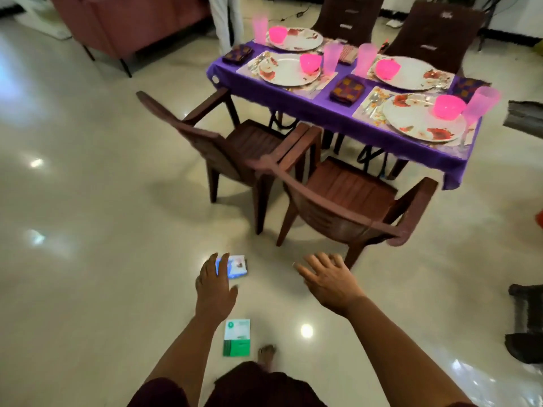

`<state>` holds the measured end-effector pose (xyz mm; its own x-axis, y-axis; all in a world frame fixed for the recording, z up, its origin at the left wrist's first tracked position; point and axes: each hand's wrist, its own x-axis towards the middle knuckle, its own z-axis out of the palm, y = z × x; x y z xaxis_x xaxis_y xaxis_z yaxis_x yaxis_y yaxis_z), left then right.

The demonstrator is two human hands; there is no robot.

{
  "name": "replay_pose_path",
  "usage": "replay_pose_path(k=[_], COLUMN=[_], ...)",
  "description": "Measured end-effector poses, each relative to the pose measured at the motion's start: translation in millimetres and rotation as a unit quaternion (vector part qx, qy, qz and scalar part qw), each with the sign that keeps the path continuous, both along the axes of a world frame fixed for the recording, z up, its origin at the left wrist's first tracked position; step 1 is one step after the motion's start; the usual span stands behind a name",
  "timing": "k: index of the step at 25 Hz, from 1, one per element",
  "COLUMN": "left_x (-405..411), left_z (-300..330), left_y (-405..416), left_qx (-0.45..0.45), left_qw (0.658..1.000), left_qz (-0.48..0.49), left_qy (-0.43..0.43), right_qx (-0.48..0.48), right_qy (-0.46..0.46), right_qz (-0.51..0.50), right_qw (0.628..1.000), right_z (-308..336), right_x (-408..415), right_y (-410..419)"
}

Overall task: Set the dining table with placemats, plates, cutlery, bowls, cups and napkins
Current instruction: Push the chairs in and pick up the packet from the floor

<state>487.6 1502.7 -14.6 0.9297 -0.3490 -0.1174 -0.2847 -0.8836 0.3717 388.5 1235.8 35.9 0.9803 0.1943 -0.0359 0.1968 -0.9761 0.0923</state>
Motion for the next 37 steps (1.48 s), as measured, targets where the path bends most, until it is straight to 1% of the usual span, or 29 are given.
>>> replay_pose_path(k=[1, 5, 8, 10, 12, 13, 15, 18, 20, 22, 24, 26, 28, 29, 30, 32, 34, 37], left_x=[-9, -31, -50, -60, -64, -66, -66, -65, -67, -74, -75, -73, -65, -62, -59, -51, -49, -57], left_z=[-10, -32, -73, -111, -155, -184, -251, -371, -444, -519, -586, -641, -676, -689, -700, -711, -713, -717], left_y=[10, 32, 53, 64, 70, 75, 85, 98, 105, 111, 118, 126, 126, 125, 125, 128, 131, 132], left_qx=[0.007, 0.027, 0.017, -0.002, -0.021, -0.030, -0.043, -0.078, -0.111, -0.135, -0.163, -0.169, -0.137, -0.117, -0.096, -0.071, -0.064, -0.060], left_qw=[1.000, 0.993, 0.978, 0.962, 0.943, 0.933, 0.917, 0.881, 0.840, 0.811, 0.795, 0.795, 0.808, 0.816, 0.826, 0.841, 0.848, 0.867], left_qz=[0.022, 0.063, 0.109, 0.149, 0.183, 0.199, 0.219, 0.297, 0.373, 0.415, 0.439, 0.459, 0.466, 0.463, 0.456, 0.440, 0.426, 0.397], left_qy=[0.011, 0.092, 0.175, 0.229, 0.278, 0.300, 0.332, 0.360, 0.377, 0.390, 0.386, 0.360, 0.334, 0.326, 0.317, 0.306, 0.309, 0.295], right_qx=[0.001, 0.018, 0.041, 0.071, 0.124, 0.160, 0.253, 0.376, 0.420, 0.434, 0.448, 0.467, 0.478, 0.477, 0.473, 0.467, 0.477, 0.497], right_qy=[0.014, 0.077, 0.167, 0.210, 0.245, 0.269, 0.309, 0.350, 0.382, 0.408, 0.409, 0.399, 0.380, 0.367, 0.351, 0.324, 0.328, 0.331], right_qz=[0.010, 0.020, 0.040, 0.013, -0.058, -0.102, -0.193, -0.312, -0.364, -0.389, -0.407, -0.432, -0.467, -0.483, -0.495, -0.507, -0.516, -0.524], right_qw=[1.000, 0.997, 0.984, 0.975, 0.960, 0.944, 0.896, 0.799, 0.739, 0.703, 0.683, 0.661, 0.640, 0.635, 0.639, 0.648, 0.631, 0.607], right_z=[-12, -49, -90, -130, -171, -201, -272, -396, -465, -536, -604, -664, -706, -722, -735, -755, -764, -785], right_x=[-1, 7, 22, 36, 51, 57, 66, 67, 63, 56, 52, 49, 48, 46, 46, 46, 42, 33], right_y=[9, 47, 86, 110, 131, 143, 166, 199, 215, 228, 230, 228, 224, 223, 224, 222, 223, 218])
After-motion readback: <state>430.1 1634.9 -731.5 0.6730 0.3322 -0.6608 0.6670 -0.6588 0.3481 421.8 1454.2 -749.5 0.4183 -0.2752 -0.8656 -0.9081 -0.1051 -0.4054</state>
